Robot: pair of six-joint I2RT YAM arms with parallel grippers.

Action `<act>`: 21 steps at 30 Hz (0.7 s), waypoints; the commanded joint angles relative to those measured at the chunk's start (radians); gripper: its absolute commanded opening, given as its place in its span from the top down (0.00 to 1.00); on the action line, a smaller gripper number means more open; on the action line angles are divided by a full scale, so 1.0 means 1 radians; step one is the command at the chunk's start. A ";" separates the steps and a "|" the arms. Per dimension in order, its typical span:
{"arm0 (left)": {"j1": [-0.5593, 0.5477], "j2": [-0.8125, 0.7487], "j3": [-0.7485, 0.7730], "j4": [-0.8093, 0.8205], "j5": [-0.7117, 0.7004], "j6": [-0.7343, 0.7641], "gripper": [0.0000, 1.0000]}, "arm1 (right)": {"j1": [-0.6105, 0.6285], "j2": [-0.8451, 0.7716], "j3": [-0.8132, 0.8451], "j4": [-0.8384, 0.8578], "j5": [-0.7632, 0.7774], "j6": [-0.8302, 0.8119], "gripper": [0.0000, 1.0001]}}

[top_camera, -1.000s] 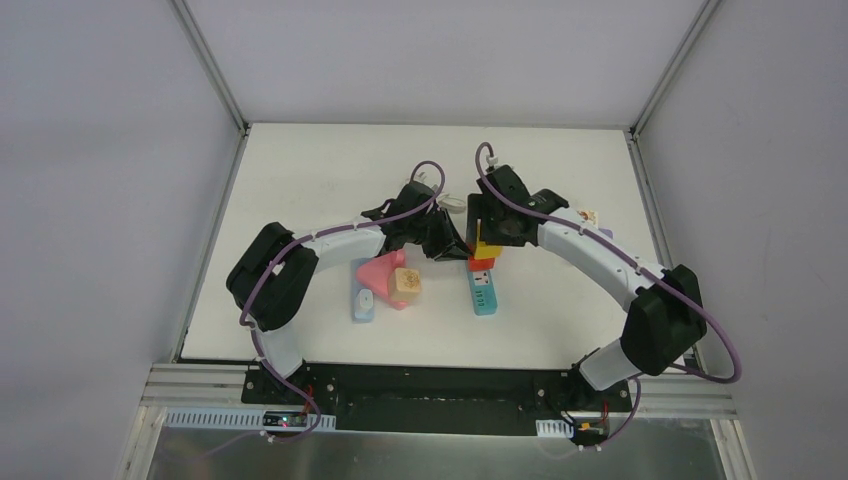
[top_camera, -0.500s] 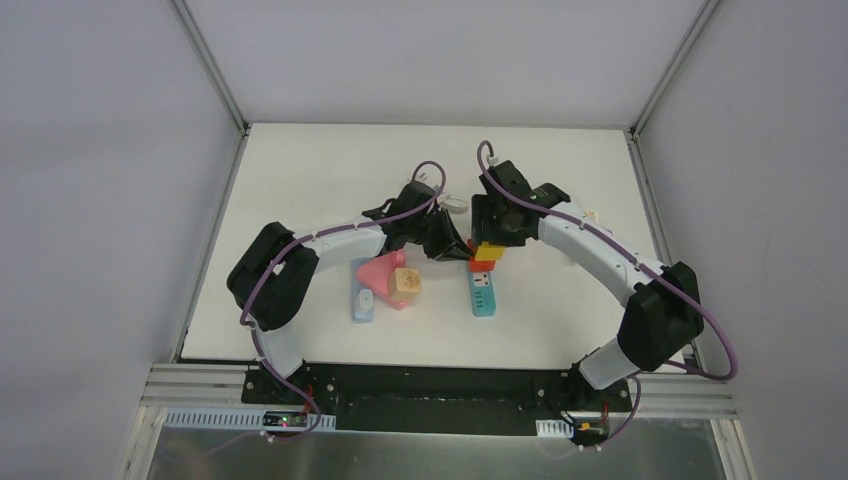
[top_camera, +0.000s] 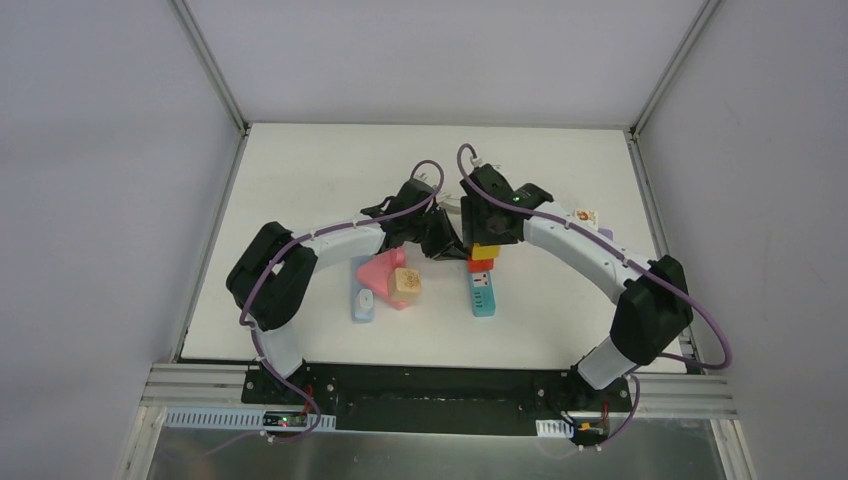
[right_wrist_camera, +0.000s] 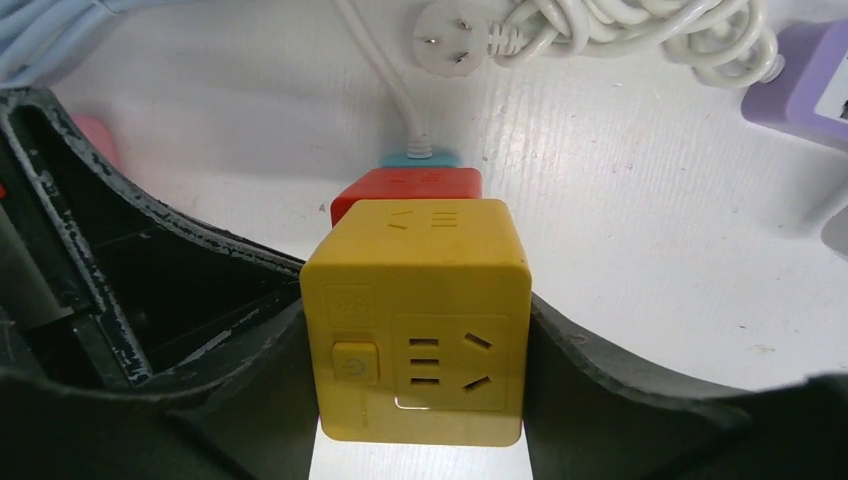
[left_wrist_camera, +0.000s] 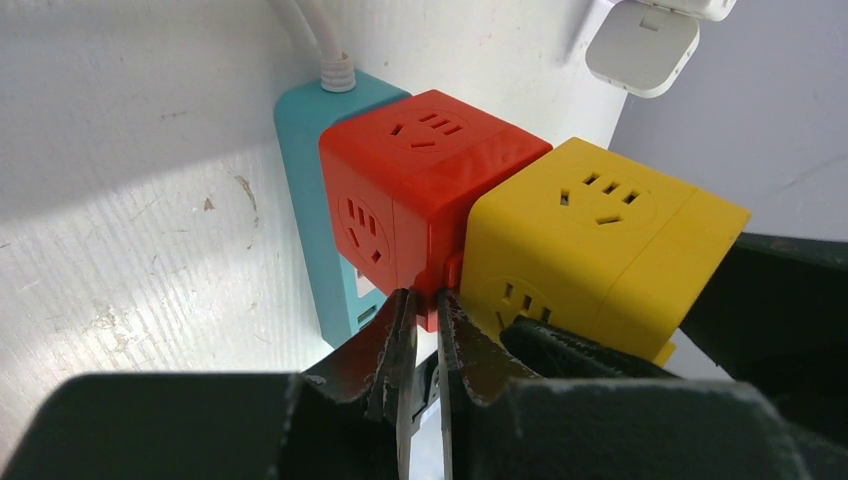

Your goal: Pull the plug off the socket

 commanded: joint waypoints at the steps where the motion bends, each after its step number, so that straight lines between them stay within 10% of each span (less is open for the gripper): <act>1: -0.031 0.073 -0.033 -0.158 -0.087 0.046 0.89 | -0.082 -0.148 0.019 0.189 -0.266 0.062 1.00; 5: -0.033 0.073 -0.033 -0.159 -0.091 0.047 0.89 | -0.105 -0.161 0.005 0.216 -0.356 0.082 1.00; 14: -0.036 0.074 -0.030 -0.166 -0.097 0.054 0.90 | 0.000 -0.101 0.044 0.132 -0.052 -0.010 1.00; 21: -0.038 0.071 -0.030 -0.167 -0.103 0.056 0.91 | -0.108 -0.172 0.027 0.248 -0.408 0.060 1.00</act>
